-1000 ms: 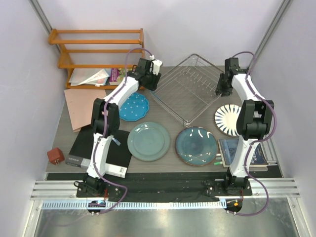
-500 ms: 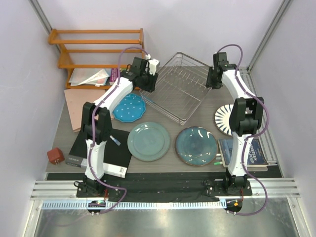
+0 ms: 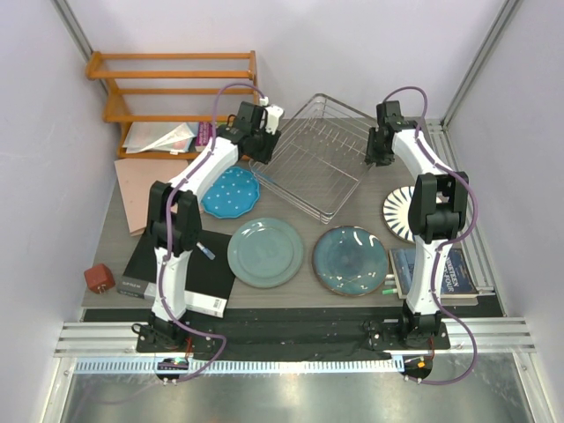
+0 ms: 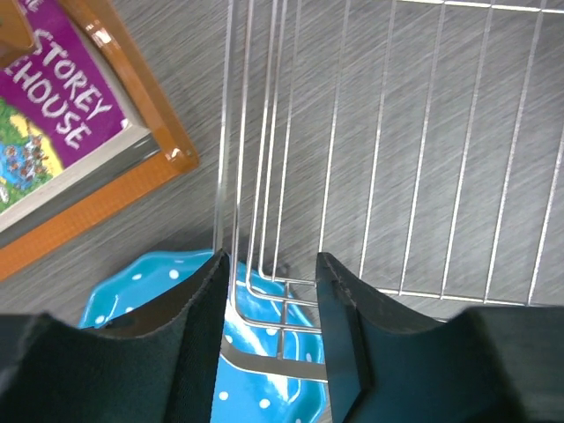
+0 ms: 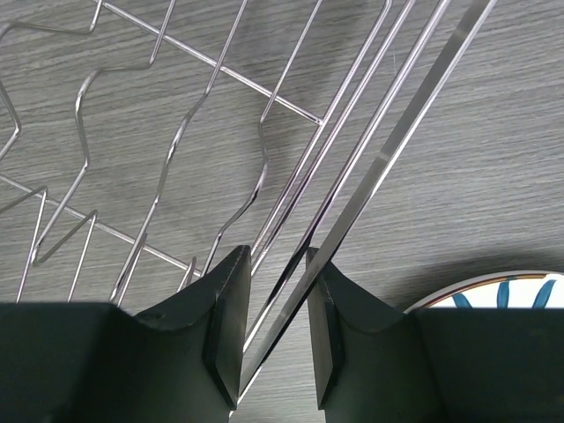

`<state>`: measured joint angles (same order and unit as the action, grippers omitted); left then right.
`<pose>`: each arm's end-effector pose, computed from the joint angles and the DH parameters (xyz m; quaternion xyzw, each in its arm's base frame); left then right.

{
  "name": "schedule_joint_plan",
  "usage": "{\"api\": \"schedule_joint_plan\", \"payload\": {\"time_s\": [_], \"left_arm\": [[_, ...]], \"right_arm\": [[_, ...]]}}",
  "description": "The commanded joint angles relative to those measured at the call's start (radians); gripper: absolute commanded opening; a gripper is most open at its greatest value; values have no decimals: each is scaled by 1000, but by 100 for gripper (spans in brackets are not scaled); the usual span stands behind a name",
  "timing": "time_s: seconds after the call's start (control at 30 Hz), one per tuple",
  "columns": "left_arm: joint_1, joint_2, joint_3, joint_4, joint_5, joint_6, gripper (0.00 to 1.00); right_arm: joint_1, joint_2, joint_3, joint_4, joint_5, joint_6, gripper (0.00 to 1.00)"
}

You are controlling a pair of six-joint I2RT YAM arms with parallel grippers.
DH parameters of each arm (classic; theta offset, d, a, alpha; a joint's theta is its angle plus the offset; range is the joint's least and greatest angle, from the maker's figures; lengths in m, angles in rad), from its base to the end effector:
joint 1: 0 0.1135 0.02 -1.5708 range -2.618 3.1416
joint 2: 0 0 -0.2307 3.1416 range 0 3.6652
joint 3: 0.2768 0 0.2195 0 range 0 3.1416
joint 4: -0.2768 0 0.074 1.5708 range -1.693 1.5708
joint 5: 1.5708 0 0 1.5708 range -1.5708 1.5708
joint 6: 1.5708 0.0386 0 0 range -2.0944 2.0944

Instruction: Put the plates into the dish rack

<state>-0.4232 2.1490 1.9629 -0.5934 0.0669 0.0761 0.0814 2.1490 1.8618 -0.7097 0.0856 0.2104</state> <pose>0.4044 -0.1850 0.2475 0.2403 0.8905 -0.0969 0.3741 0.4255 0.0314 0.2100 0.0739 0.9555 0.0005 0.2857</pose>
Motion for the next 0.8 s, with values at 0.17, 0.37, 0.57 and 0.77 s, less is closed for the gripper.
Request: {"api": "schedule_joint_plan", "payload": {"time_s": [0.17,0.37,0.57,0.77], "left_arm": [[14,64,65,-64,-131,67,47],[15,80,79,-77,-78,34,31],[3,26,45,-100,-18,21,25],[-22,-58,-9,-97,28,-10,25]], "right_arm": [[1,-67,0,35,16,-17,37],[-6,-72,2,35,22,-28,37],[-25,-72,28,35,29,-40,37],[-29,-25,121,33,34,-77,37]]}}
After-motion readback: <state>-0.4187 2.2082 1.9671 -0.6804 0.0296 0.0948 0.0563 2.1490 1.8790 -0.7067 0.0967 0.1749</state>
